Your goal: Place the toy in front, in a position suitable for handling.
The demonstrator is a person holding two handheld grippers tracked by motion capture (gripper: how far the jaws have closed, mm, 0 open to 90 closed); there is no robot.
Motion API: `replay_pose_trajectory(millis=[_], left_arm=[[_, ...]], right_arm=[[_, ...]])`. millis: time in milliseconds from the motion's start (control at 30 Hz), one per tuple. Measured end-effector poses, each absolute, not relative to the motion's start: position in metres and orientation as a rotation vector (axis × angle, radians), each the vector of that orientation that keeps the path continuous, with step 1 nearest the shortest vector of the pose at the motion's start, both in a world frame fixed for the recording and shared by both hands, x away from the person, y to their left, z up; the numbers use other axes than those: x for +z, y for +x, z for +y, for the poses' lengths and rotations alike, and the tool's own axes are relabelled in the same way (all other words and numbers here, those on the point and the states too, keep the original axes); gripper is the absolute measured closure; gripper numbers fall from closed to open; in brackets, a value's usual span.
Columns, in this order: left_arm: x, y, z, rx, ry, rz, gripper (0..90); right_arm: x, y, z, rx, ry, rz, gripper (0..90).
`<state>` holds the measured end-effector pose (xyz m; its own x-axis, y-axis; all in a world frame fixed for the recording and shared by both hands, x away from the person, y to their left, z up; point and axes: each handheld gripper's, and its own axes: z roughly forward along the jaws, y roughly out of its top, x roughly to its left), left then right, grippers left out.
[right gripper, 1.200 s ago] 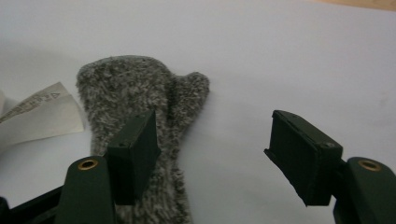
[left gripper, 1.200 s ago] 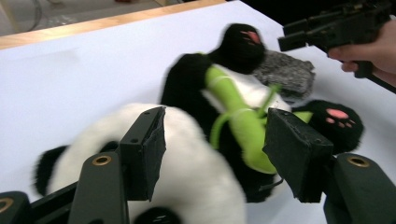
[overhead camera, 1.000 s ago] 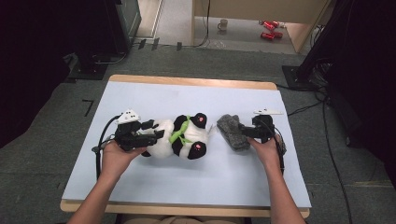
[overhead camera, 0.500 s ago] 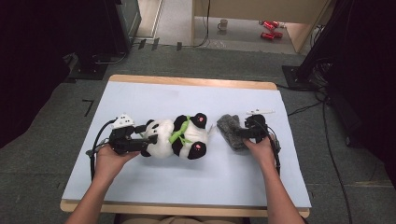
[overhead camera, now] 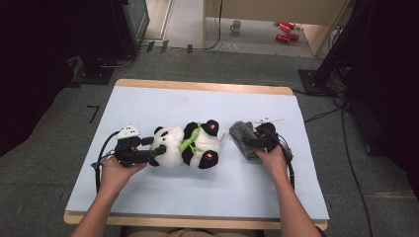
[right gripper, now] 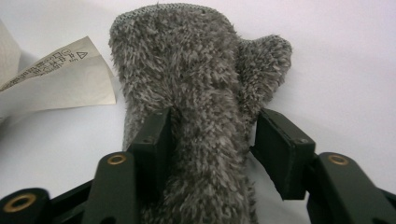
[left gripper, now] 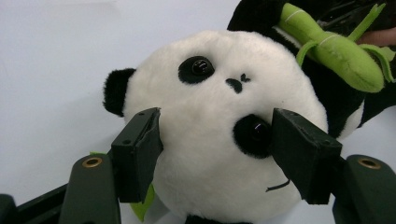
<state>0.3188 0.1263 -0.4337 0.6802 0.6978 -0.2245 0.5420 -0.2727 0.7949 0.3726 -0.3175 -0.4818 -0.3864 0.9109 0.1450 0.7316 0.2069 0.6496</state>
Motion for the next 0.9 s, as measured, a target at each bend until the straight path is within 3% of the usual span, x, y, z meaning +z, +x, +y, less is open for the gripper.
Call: replay_pose_trajectory(millis=[67,433,767,900], left_arm=[[-0.434,0.316,0.125,0.212,1.977,0.947,32.1],[-0.441,0.315,0.123,0.183,1.981,0.922,25.4],[-0.448,0.312,0.117,0.233,1.986,0.915,21.0],[-0.452,0.315,0.119,0.194,2.012,0.941,16.6]], right_arm=[[-0.483,0.373,-0.318,0.97,1.564,2.229,54.7],[-0.485,0.375,-0.319,1.003,1.6,2.243,66.9],[-0.484,0.374,-0.318,1.0,1.609,2.237,69.6],[-0.483,0.374,-0.318,1.006,1.636,2.232,71.9]])
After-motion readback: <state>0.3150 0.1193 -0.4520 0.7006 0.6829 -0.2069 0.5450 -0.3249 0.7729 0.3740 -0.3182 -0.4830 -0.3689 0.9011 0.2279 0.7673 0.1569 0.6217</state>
